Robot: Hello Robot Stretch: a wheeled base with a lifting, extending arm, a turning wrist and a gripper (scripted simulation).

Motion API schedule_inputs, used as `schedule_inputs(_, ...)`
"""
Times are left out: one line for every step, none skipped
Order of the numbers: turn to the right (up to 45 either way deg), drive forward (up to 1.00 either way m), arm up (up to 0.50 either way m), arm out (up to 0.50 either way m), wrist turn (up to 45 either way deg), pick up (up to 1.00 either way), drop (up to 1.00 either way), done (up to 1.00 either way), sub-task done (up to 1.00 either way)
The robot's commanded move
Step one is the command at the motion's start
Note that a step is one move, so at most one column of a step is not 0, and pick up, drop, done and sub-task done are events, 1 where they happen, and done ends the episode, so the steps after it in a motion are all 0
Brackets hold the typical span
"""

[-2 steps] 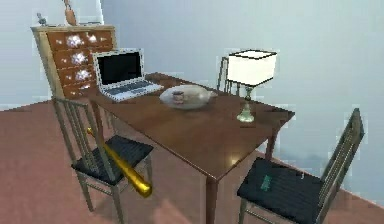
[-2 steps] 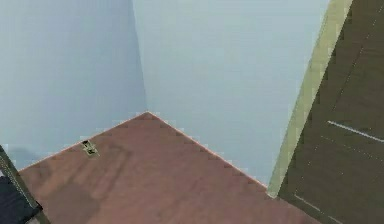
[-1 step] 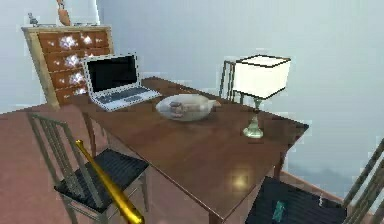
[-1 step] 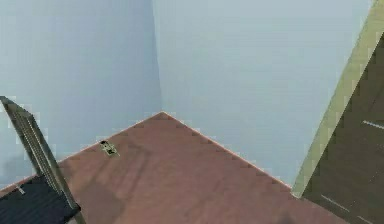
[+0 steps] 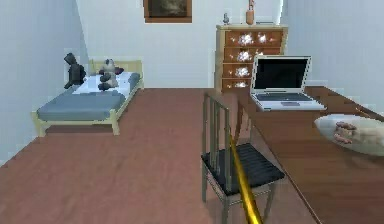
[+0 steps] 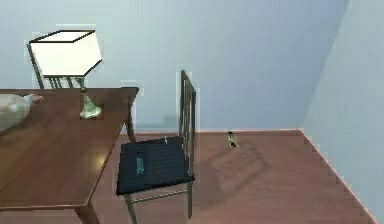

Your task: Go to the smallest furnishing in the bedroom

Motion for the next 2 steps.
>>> schedule_inputs(-27.0, 0.0, 0.0, 0.0, 0.0, 0.0, 0.0, 0.0, 0.0)
schedule_inputs(-3.0, 0.0, 0.0, 0.0, 0.0, 0.0, 0.0, 0.0, 0.0)
